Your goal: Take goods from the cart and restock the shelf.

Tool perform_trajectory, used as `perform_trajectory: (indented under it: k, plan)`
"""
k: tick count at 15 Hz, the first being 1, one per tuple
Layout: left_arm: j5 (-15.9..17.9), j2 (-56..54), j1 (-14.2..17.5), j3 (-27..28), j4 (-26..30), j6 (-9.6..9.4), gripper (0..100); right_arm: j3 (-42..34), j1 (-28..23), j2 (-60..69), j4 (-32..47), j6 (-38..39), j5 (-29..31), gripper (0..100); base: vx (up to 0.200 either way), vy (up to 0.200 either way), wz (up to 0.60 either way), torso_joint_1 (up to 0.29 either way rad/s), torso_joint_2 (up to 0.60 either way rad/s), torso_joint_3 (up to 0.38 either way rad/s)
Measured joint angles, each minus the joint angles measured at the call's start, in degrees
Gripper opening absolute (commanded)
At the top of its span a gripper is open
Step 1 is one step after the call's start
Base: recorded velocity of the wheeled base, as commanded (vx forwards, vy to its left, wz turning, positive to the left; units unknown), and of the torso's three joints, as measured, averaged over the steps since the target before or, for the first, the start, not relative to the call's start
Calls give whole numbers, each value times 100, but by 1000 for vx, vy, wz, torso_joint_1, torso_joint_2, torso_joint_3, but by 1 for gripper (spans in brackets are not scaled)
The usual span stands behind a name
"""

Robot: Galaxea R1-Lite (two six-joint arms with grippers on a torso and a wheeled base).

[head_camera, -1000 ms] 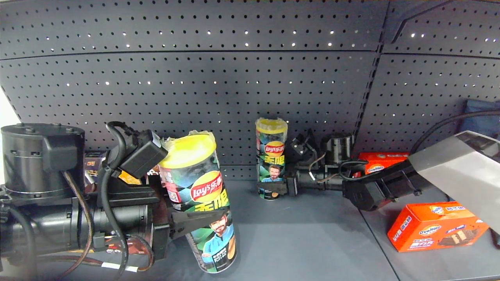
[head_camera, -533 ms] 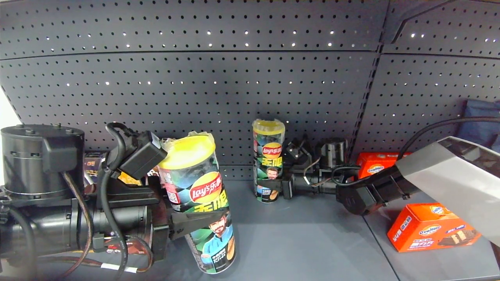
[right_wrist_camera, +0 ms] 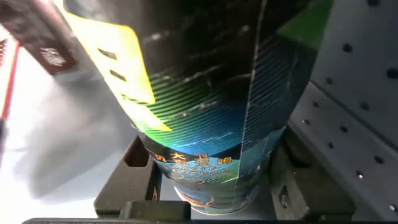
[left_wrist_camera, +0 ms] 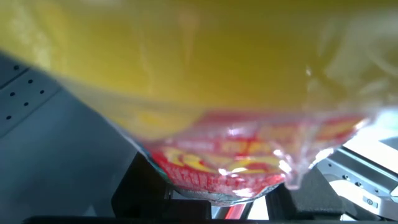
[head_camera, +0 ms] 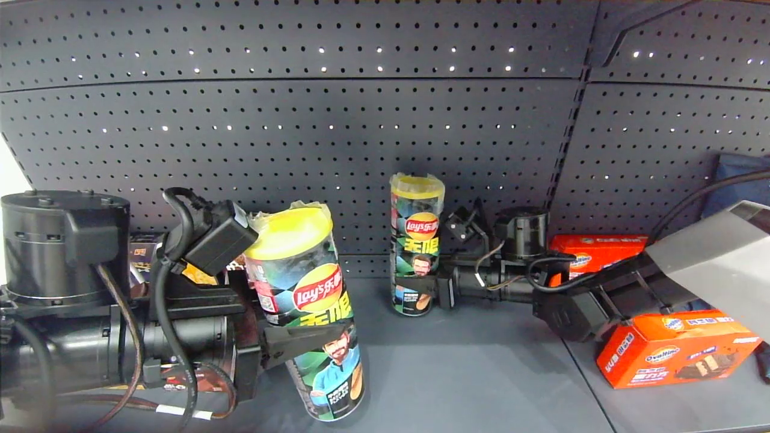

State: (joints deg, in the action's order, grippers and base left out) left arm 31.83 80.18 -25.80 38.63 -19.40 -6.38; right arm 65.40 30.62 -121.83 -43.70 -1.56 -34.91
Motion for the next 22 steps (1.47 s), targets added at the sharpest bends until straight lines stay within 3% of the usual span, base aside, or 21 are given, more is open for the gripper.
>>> perform_trajectory:
  k: [7,15,22]
  plan:
    - [-172,-24,-59,0,22,-11,0,-2078,187,858,-1495,4,137,0,0,0,0,0,0,0]
    - [-321,-20,-118,-22,22,-13,0,-3735,675,1935,-1991,9,249,0,0,0,0,0,0,0]
    - [-336,2,-118,-22,24,-13,0,-4055,774,1902,-2202,11,254,0,0,0,0,0,0,0]
